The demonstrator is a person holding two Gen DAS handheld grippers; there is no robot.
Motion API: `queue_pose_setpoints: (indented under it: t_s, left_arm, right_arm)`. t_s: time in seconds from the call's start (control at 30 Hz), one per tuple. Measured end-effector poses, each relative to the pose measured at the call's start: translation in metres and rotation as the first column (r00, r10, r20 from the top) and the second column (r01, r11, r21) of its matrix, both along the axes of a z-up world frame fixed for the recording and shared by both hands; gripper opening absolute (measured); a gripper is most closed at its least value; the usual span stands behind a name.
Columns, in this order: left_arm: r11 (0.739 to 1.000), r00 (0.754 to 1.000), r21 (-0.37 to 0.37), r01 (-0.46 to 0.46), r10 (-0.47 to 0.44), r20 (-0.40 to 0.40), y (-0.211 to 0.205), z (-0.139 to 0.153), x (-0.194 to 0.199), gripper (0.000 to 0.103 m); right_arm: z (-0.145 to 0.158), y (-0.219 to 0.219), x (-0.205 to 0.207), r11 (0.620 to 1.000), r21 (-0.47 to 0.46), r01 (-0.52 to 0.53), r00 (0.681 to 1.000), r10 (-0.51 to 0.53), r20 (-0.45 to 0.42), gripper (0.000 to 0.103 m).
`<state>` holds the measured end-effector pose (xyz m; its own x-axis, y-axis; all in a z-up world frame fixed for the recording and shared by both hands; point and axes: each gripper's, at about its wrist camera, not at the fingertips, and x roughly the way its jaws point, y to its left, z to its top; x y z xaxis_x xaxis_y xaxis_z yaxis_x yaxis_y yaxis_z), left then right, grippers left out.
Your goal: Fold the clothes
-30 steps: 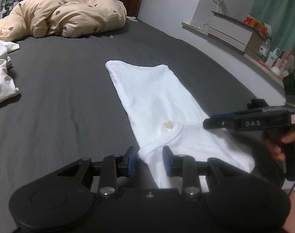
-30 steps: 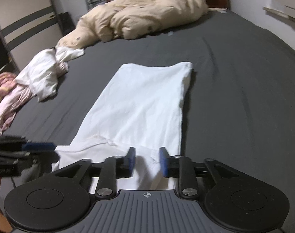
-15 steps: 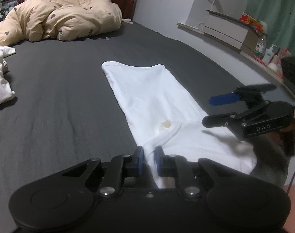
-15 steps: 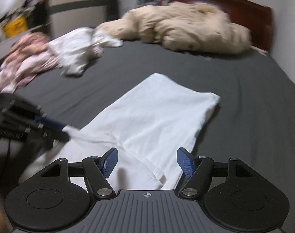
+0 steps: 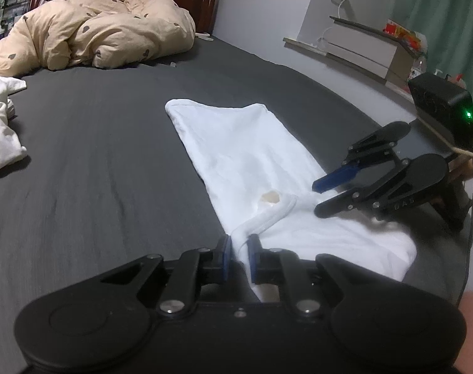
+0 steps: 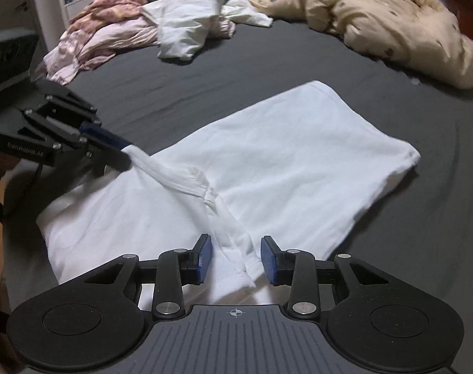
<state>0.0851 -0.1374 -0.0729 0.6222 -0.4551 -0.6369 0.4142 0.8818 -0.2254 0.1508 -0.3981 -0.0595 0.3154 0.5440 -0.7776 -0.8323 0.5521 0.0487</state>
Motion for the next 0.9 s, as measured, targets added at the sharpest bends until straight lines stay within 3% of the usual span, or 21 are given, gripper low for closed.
queue_pose_setpoints:
  t_s: [0.03, 0.07, 0.1, 0.2, 0.43, 0.6, 0.73, 0.9]
  left_arm:
    - [1.000, 1.000, 0.000, 0.001, -0.001, 0.001, 0.000, 0.000, 0.000, 0.011]
    - [1.000, 1.000, 0.000, 0.002, -0.002, 0.003, 0.000, 0.000, -0.001, 0.011]
    - [1.000, 1.000, -0.001, 0.003, -0.003, 0.005, 0.000, 0.001, -0.001, 0.011]
    - [1.000, 1.000, -0.011, 0.017, -0.016, 0.027, -0.002, 0.005, -0.003, 0.011]
    - [0.997, 0.993, -0.022, 0.072, -0.070, 0.098, -0.013, 0.021, -0.006, 0.011]
    - [0.997, 0.992, -0.011, 0.072, -0.070, 0.104, -0.021, 0.023, 0.003, 0.011]
    - [0.999, 0.999, 0.024, 0.036, -0.037, 0.039, -0.026, 0.010, 0.017, 0.011]
    - [0.999, 1.000, 0.049, 0.014, -0.014, 0.009, -0.025, -0.002, 0.020, 0.012]
  right_arm:
    - [0.000, 0.000, 0.000, 1.000, 0.004, 0.012, 1.000, -0.012, -0.003, 0.032]
    - [0.000, -0.001, -0.001, 1.000, 0.013, 0.025, 1.000, -0.025, -0.005, 0.020]
    - [0.000, -0.001, -0.003, 0.999, 0.020, 0.038, 0.999, -0.038, 0.002, 0.014]
    - [0.004, -0.001, -0.017, 0.997, 0.017, 0.073, 0.997, -0.073, 0.037, 0.006]
    - [0.032, -0.013, -0.053, 0.972, 0.047, 0.228, 0.967, -0.232, 0.105, 0.006]
    - [0.050, -0.022, -0.063, 0.947, 0.062, 0.316, 0.943, -0.321, 0.087, 0.006]
    - [0.036, -0.014, -0.048, 0.938, 0.035, 0.345, 0.936, -0.347, 0.066, 0.006]
    - [0.014, -0.011, -0.033, 0.905, 0.040, 0.424, 0.905, -0.425, 0.027, 0.007]
